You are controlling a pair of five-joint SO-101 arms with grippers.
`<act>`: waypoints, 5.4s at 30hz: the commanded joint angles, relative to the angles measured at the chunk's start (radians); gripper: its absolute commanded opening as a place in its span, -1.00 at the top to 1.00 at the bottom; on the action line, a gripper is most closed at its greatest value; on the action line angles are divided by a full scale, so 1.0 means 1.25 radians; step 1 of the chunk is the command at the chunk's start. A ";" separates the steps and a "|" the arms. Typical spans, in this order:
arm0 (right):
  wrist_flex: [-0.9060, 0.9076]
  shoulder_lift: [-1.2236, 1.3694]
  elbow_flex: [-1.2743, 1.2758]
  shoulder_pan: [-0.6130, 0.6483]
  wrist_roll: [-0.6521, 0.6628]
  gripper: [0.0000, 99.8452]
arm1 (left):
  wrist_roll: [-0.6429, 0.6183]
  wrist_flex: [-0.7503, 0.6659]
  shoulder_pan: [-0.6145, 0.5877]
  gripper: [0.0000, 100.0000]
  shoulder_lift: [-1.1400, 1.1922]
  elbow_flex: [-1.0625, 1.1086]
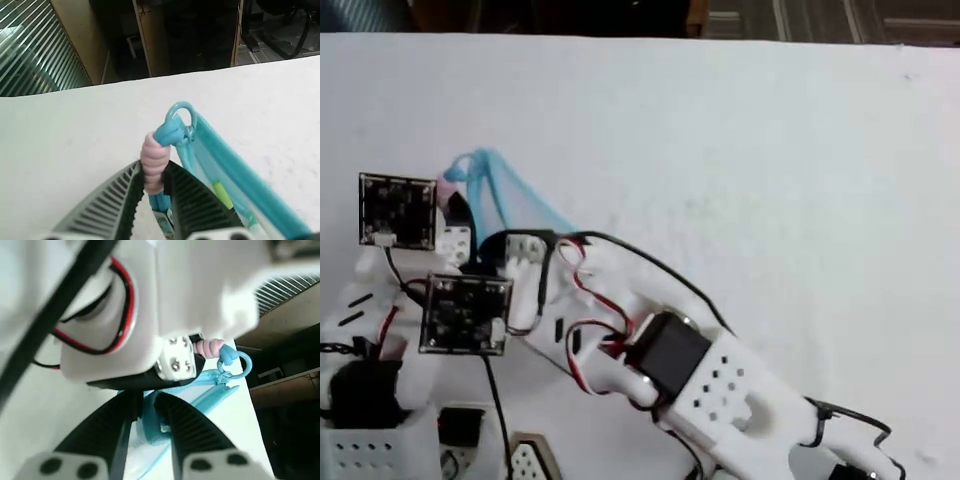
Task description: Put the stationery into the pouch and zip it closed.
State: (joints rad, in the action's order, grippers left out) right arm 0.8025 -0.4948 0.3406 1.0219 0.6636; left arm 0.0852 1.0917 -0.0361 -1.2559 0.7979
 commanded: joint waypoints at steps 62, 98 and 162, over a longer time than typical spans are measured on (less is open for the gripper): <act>0.171 -0.139 -0.053 -0.203 -0.047 0.23 | 0.002 0.077 0.042 0.95 -0.006 -0.088; 0.161 -0.455 0.216 -0.089 -0.475 0.23 | 0.007 0.058 0.012 0.95 -0.003 -0.085; -0.193 -0.473 0.500 -0.024 -0.474 0.30 | 0.001 0.052 0.020 0.95 0.230 -0.226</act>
State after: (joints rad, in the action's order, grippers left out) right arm 0.6276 -1.1116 0.9666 0.9851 0.0667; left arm 0.0867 1.1254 -0.0161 -1.0257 0.6015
